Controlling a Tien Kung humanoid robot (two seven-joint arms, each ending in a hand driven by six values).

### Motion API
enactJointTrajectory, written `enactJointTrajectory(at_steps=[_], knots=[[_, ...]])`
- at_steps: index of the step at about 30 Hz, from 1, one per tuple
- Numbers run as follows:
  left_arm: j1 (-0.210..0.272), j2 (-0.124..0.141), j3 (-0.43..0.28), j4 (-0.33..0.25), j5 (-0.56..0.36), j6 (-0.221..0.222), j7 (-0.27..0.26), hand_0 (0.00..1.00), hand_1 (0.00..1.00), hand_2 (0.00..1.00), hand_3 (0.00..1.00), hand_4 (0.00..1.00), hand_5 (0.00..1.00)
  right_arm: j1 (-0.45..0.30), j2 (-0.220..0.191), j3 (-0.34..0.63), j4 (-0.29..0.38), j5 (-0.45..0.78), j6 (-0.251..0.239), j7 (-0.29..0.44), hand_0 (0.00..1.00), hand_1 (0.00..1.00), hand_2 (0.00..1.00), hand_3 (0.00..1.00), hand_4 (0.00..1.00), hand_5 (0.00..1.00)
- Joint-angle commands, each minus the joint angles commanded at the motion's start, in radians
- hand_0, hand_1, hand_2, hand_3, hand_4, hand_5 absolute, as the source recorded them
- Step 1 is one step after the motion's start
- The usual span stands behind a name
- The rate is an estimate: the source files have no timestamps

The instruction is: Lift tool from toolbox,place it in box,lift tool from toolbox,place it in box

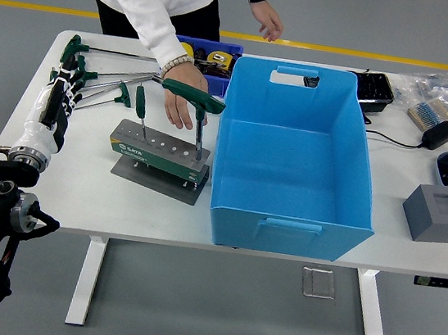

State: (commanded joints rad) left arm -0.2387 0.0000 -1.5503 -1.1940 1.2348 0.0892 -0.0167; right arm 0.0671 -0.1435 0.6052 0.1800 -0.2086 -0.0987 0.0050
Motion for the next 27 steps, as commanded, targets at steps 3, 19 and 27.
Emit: enactJointTrajectory(at_steps=[3,19,27], knots=[[0.001,0.000,0.005,0.001,0.001,0.001,0.002,0.980,0.998,0.998,0.998,0.998,0.998,-0.001,0.000,-0.001,0.000,0.000,0.000,0.000,0.646,0.652,0.767,0.797,0.998,0.962],[0.011,0.000,0.011,0.000,0.072,0.005,0.020,0.975,0.998,0.998,0.998,0.998,0.997,-0.010,0.002,-0.005,0.000,0.000,-0.002,-0.004,0.647,0.651,0.767,0.797,0.998,0.961],[0.008,0.014,0.023,-0.047,0.283,0.023,0.035,0.977,0.998,0.998,0.998,0.998,0.955,-0.012,0.004,0.002,0.000,-0.006,-0.003,-0.005,0.647,0.652,0.767,0.797,0.998,0.961]])
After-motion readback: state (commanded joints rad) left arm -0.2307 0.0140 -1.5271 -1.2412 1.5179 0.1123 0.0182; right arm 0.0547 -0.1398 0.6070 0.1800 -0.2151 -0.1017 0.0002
